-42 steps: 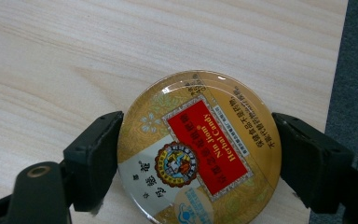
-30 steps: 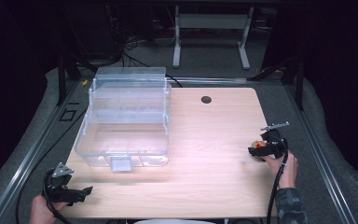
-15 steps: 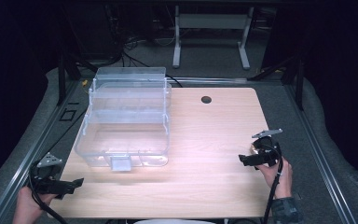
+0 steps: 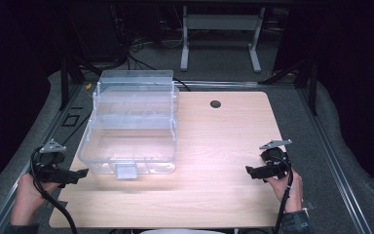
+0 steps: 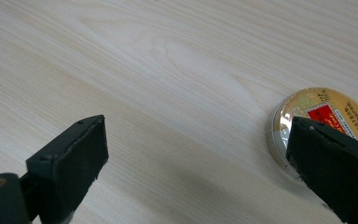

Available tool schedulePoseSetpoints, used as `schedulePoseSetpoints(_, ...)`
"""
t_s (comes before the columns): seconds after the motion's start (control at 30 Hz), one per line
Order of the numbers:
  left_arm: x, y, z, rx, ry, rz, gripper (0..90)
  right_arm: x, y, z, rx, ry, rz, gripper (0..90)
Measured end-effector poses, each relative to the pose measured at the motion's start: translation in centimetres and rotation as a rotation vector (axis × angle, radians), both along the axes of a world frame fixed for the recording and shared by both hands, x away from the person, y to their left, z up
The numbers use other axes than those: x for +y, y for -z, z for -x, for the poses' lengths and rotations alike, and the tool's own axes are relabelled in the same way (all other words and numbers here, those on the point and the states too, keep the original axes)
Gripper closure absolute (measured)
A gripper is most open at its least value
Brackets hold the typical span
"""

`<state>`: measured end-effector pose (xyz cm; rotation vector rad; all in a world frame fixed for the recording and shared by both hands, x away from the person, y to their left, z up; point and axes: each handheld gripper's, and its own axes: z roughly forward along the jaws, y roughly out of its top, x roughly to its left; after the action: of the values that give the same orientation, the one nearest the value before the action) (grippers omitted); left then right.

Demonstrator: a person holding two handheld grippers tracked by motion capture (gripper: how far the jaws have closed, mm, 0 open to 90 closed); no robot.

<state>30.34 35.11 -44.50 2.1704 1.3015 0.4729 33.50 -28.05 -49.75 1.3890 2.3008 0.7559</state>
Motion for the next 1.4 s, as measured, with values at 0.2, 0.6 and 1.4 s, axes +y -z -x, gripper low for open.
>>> schedulePoseSetpoints(0.2, -0.1, -0.9, -1.3, 0.005, -0.001, 0.001, 0.2, 0.1, 0.1, 0.2, 0.005, -0.003, -0.003, 4.8)
schedulePoseSetpoints(0.6, 0.2, -1.8, -5.2, 0.049, -0.019, 0.033, 0.1, 0.5, 0.2, 0.7, 0.012, -0.010, 0.003, 5.1)
schedulePoseSetpoints(1.4, 1.3, 1.3, -11.2, 0.185, -0.174, 0.057, 53.7, 0.9, 0.6, 1.4, 0.022, -0.027, 0.004, 6.0)
